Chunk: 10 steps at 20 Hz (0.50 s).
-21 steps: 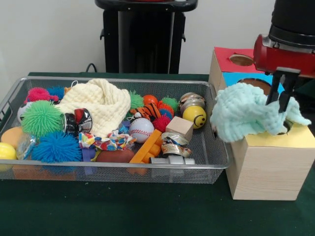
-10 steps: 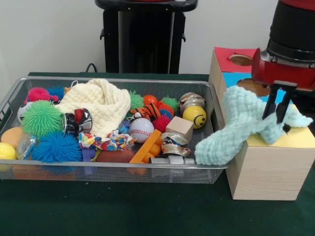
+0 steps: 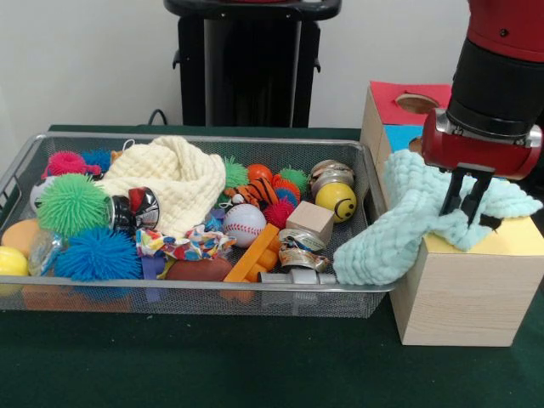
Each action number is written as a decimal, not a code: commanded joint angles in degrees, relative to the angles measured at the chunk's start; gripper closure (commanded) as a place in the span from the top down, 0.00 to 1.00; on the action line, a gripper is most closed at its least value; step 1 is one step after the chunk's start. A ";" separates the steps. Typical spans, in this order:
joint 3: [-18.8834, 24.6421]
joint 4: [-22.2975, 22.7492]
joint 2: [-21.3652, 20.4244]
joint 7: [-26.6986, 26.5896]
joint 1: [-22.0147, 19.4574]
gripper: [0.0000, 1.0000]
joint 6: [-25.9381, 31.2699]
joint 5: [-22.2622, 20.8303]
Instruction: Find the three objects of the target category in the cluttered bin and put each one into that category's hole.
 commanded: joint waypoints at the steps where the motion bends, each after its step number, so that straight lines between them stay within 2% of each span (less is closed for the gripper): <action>1: 6.67 11.09 -2.81 8.65 -0.67 0.00 2.18 2.18; 10: 9.41 9.49 -1.24 10.66 -1.10 0.00 1.22 5.81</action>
